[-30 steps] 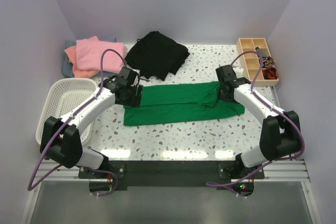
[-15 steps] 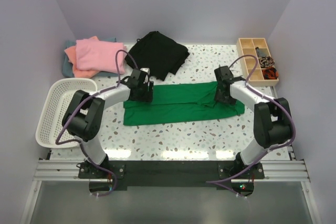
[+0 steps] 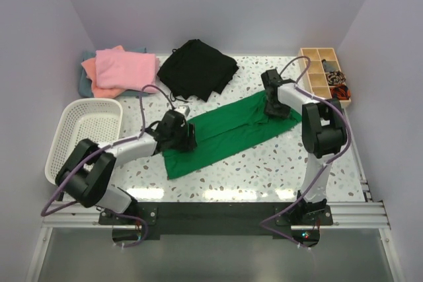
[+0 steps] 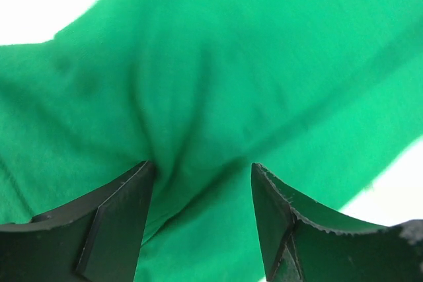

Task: Fold and stack the t-shirts
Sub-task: Rotate the tshirt 70 degrees

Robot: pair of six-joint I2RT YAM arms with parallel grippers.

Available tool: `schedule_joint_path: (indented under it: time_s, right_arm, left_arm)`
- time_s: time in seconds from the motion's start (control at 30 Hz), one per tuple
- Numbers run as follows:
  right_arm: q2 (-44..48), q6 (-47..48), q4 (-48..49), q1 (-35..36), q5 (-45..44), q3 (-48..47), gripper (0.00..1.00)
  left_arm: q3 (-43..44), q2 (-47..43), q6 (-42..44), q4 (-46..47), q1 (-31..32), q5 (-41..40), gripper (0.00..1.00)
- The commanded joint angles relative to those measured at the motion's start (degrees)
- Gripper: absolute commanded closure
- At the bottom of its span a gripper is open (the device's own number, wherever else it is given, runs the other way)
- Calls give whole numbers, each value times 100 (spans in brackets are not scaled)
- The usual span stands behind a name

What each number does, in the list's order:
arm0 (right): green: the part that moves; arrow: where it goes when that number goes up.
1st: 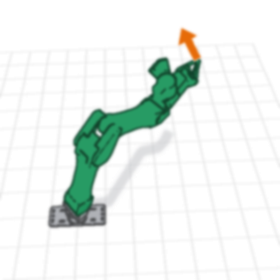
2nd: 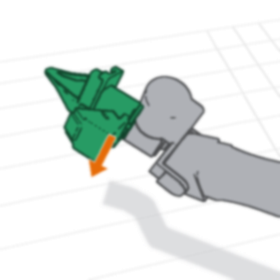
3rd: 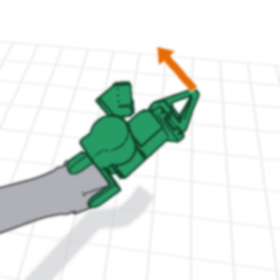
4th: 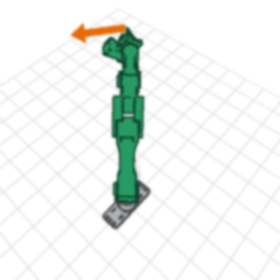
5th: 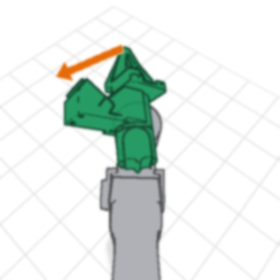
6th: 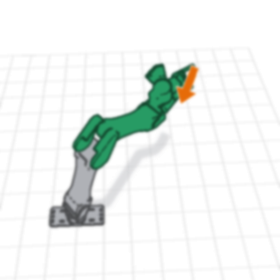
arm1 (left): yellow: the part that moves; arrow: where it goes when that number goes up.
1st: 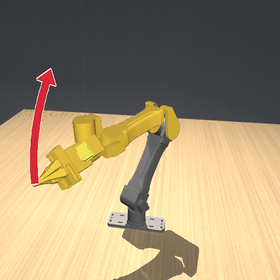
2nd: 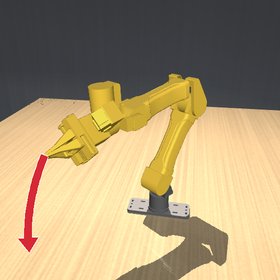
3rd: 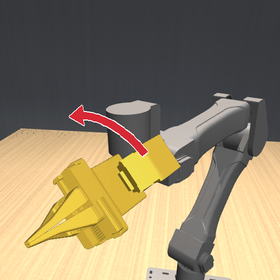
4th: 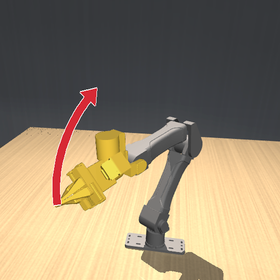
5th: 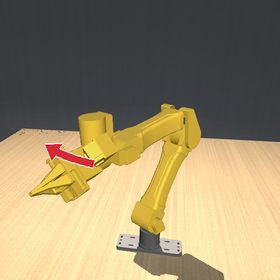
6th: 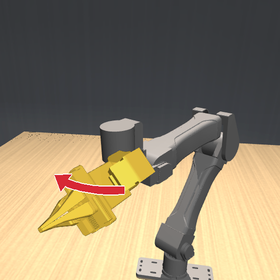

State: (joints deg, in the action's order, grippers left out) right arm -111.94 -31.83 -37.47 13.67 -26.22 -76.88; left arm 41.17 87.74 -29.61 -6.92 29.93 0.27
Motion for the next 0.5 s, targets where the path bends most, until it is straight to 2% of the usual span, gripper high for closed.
schedule_joint_path:
  time_s: [0.0,0.17,0.3,0.33,0.4,0.43,0.47]
  right_arm:
    - [-800,133,-295,-49,-252,-1141,43]
    - [-1610,431,-480,-75,-51,-2355,43]
    - [-2428,844,-691,-75,90,-3996,42]
    - [-2681,906,-970,-84,47,-4332,42]
    - [-2623,994,-1061,-93,-85,-4791,41]
    - [-2457,1065,-791,-128,-24,-4731,41]
    - [-1925,1109,-570,-154,28,-4565,41]
  left_arm:
    - [-925,-380,-774,-1268,818,1149,34]
    - [-1523,-1022,-1249,-1348,2075,1965,34]
    - [-1709,-1154,-1434,-1066,2648,2609,36]
    - [-1595,-1311,-1478,-1205,2719,2531,37]
    - [-1376,-1549,-1260,-1329,2755,2294,37]
    - [-870,-1706,-1119,-1713,2737,2032,36]
    - [-543,-1708,-944,-1934,2668,1307,32]
